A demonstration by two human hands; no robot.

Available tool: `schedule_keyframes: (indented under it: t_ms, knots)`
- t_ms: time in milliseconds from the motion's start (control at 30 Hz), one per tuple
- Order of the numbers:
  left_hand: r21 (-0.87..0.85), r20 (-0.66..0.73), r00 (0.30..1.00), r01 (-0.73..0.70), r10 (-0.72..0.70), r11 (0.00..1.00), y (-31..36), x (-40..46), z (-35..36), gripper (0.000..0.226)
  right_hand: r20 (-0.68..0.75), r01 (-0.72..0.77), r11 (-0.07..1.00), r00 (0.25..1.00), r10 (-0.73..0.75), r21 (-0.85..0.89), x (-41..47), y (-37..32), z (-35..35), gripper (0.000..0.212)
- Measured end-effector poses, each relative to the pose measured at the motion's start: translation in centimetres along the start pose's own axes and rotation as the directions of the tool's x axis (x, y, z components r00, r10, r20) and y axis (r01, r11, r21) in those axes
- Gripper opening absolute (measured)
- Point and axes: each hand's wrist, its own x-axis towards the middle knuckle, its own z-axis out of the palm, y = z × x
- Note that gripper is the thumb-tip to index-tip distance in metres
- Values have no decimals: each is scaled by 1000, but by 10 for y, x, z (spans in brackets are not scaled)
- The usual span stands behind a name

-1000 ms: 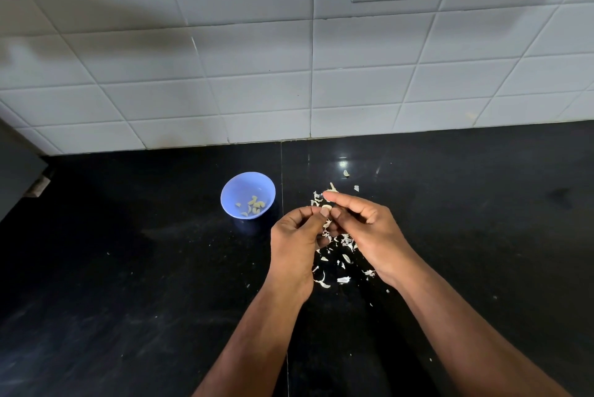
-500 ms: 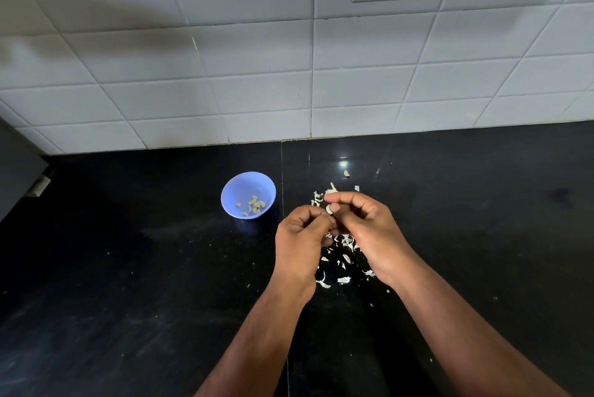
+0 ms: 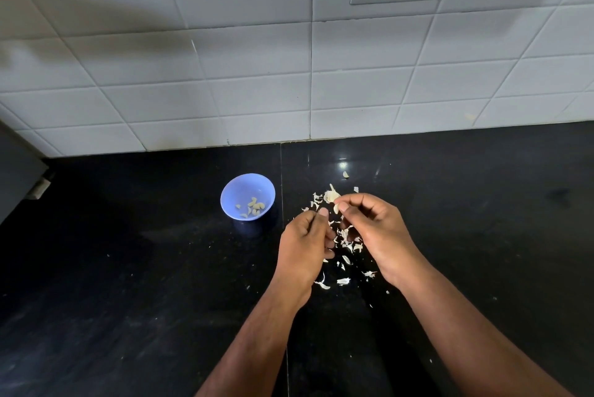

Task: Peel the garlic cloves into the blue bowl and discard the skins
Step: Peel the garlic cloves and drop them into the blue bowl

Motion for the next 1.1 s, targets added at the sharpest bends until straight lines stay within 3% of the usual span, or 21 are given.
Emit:
schedule_keyframes:
  t_ms: [100,233,333,433,500,600,633,700,800,900,933,1000,1100]
  knots:
    - [10,-23,999,-24,24,1000,-2,-1,1,36,13,77,989,997,-76,-124,-2,-2,-2,11]
    - [-8,-42,997,-68,68,998,-1,0,0,11,28,131,968,991,-128,-215,-2,-1,-3,13]
    - [0,-71,994,-88,87,996,2,-1,-1,6,37,165,957,986,-161,-238,-3,-1,-2,13]
    - [136,-96,980,-159,173,978,0,-1,-3,14,35,189,943,982,-186,-275,-3,-1,0,13]
    - [353,-81,936,-295,344,888,-5,1,-6,19,47,187,930,982,-181,-315,-4,2,1,14]
    - [651,-1,817,-437,577,620,-9,0,-6,21,75,202,913,979,-187,-354,-5,4,2,16]
    - [700,23,788,-452,615,553,-10,-1,-6,22,84,215,908,977,-197,-361,-6,4,3,16]
    - [716,30,777,-456,629,529,-13,0,-6,19,91,219,907,976,-199,-361,-7,3,2,17]
    - [620,-14,817,-445,576,646,-15,-1,-6,17,102,168,946,984,-145,-277,-9,4,2,21]
    - [258,-108,933,-308,344,916,-8,-6,-1,18,68,55,998,996,-52,-44,-14,4,8,24]
    - [118,-123,959,-241,255,963,-5,-8,2,20,57,21,1000,998,-23,23,-15,5,10,23]
    - [-76,-124,983,-146,136,986,0,-10,6,21,50,-20,995,999,15,97,-16,7,13,18]
    - [-188,-91,994,-80,64,979,4,-12,10,26,69,-38,987,997,27,158,-16,8,15,17]
